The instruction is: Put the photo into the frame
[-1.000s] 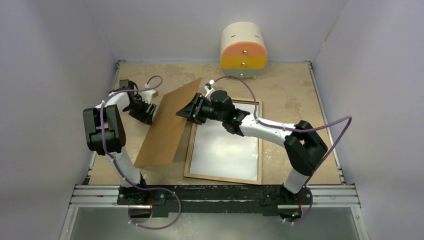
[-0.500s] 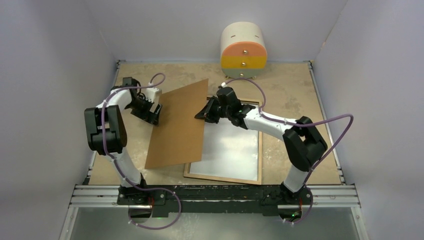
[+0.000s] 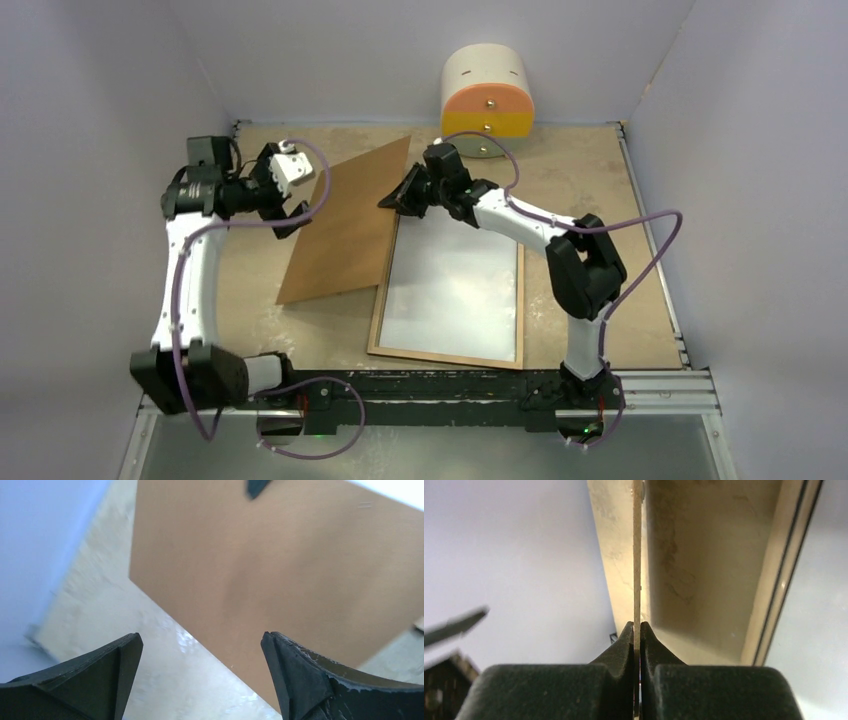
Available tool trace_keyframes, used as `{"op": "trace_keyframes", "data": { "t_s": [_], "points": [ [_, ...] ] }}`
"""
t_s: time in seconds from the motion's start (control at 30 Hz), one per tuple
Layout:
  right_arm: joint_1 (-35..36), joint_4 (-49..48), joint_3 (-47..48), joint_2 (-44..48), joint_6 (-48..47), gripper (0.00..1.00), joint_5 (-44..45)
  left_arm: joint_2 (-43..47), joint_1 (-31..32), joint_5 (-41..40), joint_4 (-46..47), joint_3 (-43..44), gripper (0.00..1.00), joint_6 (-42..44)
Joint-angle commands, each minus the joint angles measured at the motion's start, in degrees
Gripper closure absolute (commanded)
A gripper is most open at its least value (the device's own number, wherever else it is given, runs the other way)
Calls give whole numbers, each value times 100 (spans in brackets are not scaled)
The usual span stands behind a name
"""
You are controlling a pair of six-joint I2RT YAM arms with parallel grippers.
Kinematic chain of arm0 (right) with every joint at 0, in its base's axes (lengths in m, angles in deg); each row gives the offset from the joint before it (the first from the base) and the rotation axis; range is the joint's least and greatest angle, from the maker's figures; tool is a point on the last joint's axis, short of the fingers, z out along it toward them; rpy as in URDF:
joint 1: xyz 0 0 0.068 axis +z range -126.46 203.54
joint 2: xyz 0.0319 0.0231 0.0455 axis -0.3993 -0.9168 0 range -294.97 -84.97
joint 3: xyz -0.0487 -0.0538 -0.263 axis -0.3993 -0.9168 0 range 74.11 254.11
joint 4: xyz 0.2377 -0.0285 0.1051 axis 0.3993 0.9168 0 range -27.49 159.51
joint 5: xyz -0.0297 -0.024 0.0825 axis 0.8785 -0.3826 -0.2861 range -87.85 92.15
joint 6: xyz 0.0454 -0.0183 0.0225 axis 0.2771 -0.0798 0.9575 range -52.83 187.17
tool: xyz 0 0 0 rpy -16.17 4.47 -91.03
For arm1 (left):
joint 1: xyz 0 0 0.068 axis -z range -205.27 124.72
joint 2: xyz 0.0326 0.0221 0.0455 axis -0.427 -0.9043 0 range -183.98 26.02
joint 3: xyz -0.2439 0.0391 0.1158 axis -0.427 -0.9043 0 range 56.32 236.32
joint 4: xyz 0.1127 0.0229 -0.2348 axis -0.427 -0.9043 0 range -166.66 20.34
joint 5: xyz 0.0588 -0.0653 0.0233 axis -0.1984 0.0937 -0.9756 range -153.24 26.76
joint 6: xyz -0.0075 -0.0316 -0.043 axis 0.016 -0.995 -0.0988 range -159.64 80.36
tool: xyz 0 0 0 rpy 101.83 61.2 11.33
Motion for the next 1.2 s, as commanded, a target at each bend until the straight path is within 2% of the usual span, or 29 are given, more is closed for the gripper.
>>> {"op": "trace_keyframes", "data": {
  "t_s": [0.0, 0.2, 0.4, 0.57, 0.7, 0.87, 1.0, 1.1, 1.17],
  "points": [
    [-62, -192, 949, -297, 810, 100, -460, 760, 28, 1006, -1055, 128, 0, 1834],
    [-146, -773, 1512, -926, 1943, 100, -1095, 1305, 28, 977, -2407, 112, 0, 3135],
    [-152, -1338, 1664, -1072, 2551, 100, -1319, 1753, 28, 604, -2683, -418, 0, 3736],
    [-152, -1998, 1405, -976, 2983, 100, -1299, 2065, 28, 334, -2217, -864, 0, 3810],
    [-73, -2225, 1238, -930, 3054, 100, -1316, 2335, 28, 114, -802, -1262, 6, 2892],
    [5, -2732, 817, -776, 3330, 100, -1350, 2545, 26, 45, 390, -1523, 14, 2442],
    [92, -2870, 646, -676, 3409, 100, -1343, 2555, 28, -203, 863, -1702, 22, 2458],
    [201, -2906, 610, -650, 3486, 100, -1309, 2510, 28, -425, 986, -1849, 19, 2522],
    [267, -3014, 546, -635, 3594, 100, -1268, 2350, 35, -491, 827, -1806, 21, 2604]
  ]
}}
